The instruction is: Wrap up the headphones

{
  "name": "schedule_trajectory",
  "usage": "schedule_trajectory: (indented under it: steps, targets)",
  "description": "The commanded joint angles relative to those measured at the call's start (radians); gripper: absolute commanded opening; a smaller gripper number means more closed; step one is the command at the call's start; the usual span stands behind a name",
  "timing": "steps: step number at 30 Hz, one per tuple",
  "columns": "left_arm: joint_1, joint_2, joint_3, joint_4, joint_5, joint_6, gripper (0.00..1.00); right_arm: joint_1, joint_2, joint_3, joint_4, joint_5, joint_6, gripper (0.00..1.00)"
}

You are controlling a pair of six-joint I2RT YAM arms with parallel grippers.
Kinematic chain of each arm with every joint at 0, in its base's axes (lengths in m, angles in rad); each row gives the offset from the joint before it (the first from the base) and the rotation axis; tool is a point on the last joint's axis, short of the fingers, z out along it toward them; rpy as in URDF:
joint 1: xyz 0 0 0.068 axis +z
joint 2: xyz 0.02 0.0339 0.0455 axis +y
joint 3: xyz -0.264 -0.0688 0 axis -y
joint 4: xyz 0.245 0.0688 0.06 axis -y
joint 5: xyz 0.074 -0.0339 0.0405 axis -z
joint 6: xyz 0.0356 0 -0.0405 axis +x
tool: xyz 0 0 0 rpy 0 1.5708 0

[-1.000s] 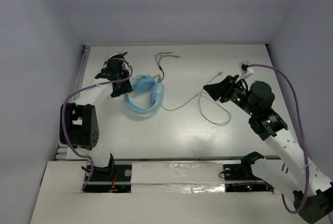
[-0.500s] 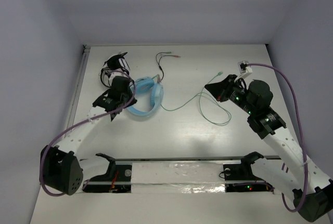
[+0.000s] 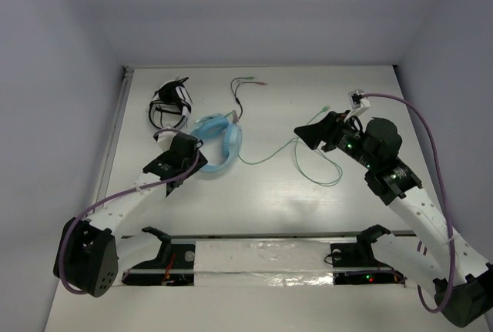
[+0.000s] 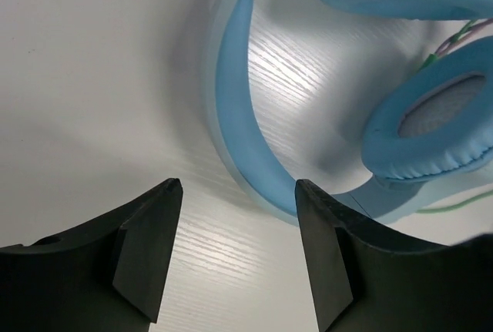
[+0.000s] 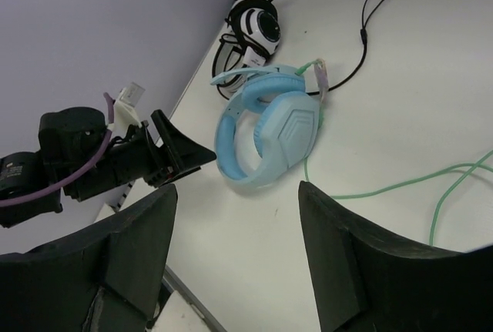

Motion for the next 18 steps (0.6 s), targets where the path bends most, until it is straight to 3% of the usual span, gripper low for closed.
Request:
schedule_trajectory:
  steps: [1, 9, 15, 16, 18]
  targets:
    - [-0.006, 0.013, -0.024, 0.061, -0.057, -0.065, 0.58, 0.012, 0.007, 0.016, 0.055, -0.027, -0.013, 0.71]
    - [-0.006, 0.189, 0.025, 0.150, -0.065, -0.042, 0.54, 0.021, 0.015, 0.019, 0.039, -0.009, -0.024, 0.69]
    - [-0.006, 0.252, 0.024, 0.179, -0.057, 0.001, 0.44, 0.031, 0.021, 0.016, 0.042, 0.005, -0.022, 0.69]
    - [-0.006, 0.263, 0.022, 0.188, -0.057, 0.018, 0.35, 0.031, 0.024, 0.015, 0.044, 0.009, -0.022, 0.69]
    - [-0.006, 0.283, 0.027, 0.187, -0.059, 0.027, 0.32, 0.031, 0.025, 0.015, 0.047, 0.012, -0.021, 0.69]
